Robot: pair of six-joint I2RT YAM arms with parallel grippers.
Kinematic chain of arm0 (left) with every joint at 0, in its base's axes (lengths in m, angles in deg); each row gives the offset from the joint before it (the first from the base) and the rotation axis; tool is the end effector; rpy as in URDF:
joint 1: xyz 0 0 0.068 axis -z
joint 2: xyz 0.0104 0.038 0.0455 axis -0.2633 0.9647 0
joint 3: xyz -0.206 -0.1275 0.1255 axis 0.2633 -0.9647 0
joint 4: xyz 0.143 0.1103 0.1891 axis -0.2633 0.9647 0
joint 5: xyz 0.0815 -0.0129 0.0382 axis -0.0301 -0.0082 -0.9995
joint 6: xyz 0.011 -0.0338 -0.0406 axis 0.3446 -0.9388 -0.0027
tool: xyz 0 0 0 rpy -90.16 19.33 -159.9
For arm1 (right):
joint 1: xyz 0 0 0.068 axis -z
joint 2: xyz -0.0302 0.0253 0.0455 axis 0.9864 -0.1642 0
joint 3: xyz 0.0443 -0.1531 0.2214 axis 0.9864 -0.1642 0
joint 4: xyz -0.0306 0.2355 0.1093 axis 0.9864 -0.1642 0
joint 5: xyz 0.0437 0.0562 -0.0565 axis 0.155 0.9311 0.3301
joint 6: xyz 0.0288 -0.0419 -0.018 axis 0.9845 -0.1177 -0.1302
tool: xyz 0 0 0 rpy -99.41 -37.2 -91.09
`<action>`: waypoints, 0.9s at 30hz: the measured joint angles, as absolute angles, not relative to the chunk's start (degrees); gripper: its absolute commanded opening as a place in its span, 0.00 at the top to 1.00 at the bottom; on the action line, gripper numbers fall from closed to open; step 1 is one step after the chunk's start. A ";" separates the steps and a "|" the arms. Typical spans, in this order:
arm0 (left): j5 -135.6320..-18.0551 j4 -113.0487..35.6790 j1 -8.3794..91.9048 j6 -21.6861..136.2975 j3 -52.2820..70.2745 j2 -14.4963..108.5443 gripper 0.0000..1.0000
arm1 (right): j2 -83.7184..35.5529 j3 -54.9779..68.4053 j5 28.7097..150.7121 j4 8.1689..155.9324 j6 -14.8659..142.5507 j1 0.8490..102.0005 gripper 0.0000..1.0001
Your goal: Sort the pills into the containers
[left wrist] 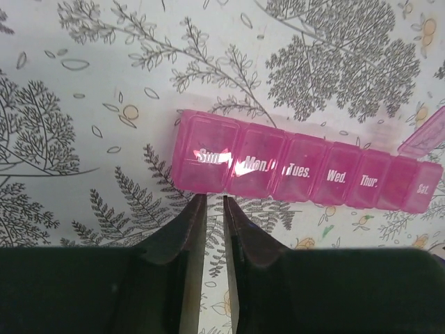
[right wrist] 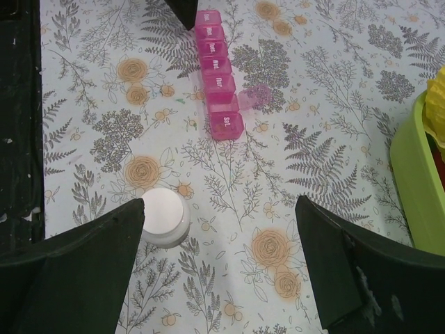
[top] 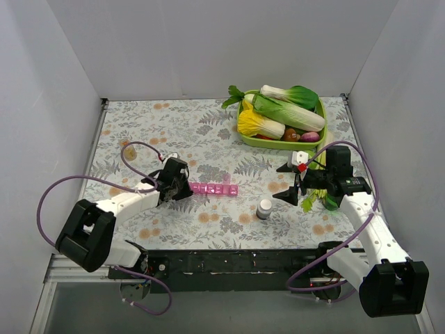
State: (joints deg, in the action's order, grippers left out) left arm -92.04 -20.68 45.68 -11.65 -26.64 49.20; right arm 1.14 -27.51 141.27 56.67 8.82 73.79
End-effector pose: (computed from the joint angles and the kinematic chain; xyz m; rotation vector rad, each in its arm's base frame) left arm 0.2153 -0.1214 0.1640 -1.1712 2.3916 -0.5596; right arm 0.1893 0.0533 0.2691 -1.3254 1.4627 0.7025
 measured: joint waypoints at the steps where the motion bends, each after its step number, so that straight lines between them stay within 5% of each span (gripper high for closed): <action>1: -91.89 -20.81 45.22 -11.01 -26.20 49.18 0.73 | 1.14 -27.51 141.25 56.71 8.80 73.81 0.03; 7: -83.78 -21.69 44.23 -4.24 -25.72 44.30 0.39 | 1.23 -27.51 141.07 56.69 7.97 73.81 0.03; 9: -77.97 -22.54 44.26 -0.61 -26.18 39.45 0.07 | 1.27 -27.51 140.68 56.93 8.21 73.79 0.03; 10: -75.45 -23.26 44.26 1.01 -26.40 37.22 0.02 | 1.30 -27.51 140.40 57.35 8.60 73.81 0.03; 19: -55.57 -41.03 56.61 21.29 -30.01 27.28 0.02 | 2.06 -28.82 139.19 60.19 11.84 75.32 0.02; 27: -55.35 -46.49 69.63 40.46 -24.39 45.20 0.02 | 2.21 -29.50 139.24 60.80 13.32 76.76 0.02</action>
